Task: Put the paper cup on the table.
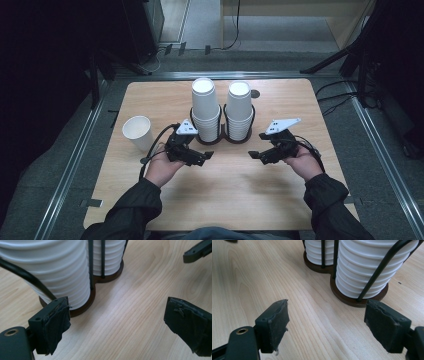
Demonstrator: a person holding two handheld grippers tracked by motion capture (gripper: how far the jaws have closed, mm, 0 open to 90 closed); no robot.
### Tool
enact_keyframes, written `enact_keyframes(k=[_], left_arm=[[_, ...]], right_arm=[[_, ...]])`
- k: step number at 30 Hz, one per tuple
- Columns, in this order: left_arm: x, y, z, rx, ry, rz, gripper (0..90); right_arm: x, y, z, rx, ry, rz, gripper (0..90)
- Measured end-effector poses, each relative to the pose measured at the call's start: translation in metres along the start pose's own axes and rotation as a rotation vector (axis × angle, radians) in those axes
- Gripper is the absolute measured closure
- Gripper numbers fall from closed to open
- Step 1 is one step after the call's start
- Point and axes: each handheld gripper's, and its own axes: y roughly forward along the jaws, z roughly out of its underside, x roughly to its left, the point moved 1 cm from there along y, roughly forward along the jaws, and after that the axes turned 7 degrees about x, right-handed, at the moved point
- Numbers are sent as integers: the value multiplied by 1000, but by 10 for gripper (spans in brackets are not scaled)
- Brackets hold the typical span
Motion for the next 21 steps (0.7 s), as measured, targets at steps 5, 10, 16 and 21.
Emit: enact_keyframes(k=[5, 10, 16, 21], left_arm=[[-5, 8, 4, 3, 4, 11, 68], [-15, 19, 4, 21, 32, 38, 67], [-18, 24, 1, 29, 48, 63, 68], [-17, 25, 0, 38, 51, 69, 68]], right_arm=[[1, 1, 0, 4, -4, -2, 201], [4, 5, 0, 17, -21, -6, 201], [8, 8, 0, 31, -34, -12, 201], [8, 7, 2, 34, -27, -11, 201]])
